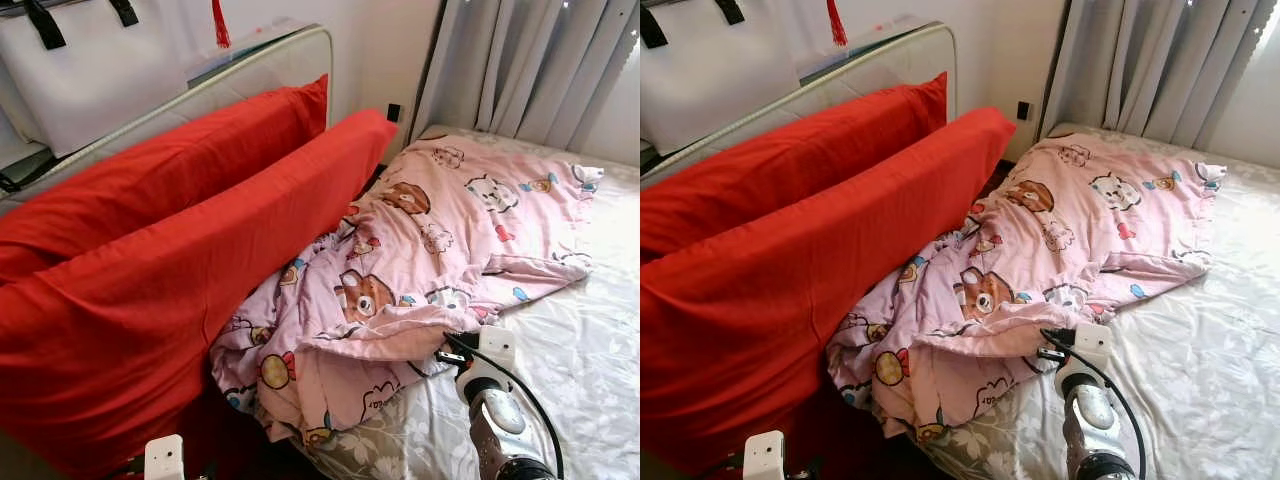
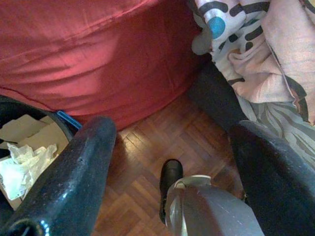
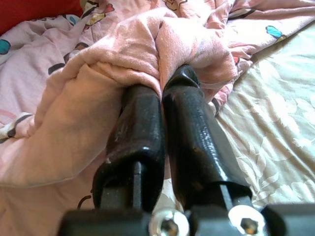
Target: Clean up the room
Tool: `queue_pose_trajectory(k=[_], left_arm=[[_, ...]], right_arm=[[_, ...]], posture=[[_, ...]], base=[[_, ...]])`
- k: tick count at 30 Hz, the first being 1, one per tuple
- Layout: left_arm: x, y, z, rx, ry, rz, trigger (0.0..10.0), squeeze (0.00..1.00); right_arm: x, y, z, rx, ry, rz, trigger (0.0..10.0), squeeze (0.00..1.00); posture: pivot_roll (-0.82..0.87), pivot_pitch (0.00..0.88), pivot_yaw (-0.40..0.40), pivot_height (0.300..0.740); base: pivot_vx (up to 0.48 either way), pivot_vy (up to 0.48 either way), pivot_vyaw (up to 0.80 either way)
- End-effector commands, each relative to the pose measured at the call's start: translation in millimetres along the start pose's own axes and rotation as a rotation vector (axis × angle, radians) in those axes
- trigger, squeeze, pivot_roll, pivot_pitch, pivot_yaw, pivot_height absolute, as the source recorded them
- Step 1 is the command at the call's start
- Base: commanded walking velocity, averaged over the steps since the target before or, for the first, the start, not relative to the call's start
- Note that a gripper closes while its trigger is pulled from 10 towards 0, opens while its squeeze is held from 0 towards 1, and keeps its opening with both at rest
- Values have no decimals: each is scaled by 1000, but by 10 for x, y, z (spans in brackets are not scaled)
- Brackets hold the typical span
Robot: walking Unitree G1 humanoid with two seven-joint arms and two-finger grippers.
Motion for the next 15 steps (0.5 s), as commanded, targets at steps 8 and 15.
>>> queue_pose_trajectory(k=[8,15], left_arm=[[-32,52,-119,1,47,4,10000,0],[-37,38,-144,2,57,-2,10000,0]], right_arm=[[-6,-7,32,-32,-26,0,10000,0],[-10,-37,62,-38,-47,-19,10000,0]], posture=[[-7,0,-23,740],[-10,0,-24,740]], base=[[-162,0,0],[-242,0,0]])
Point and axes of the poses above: a point about 5 cm out from each wrist's last joint towards the gripper, its own x axis pointing out of the wrist towards the gripper, its own z axis along the axis of the wrist's last joint, y = z × x, the point moved 4 cm from there along x, pointing out of the wrist towards the gripper, and after that the axes turned 3 degrees about x, right-handed, at the moved point
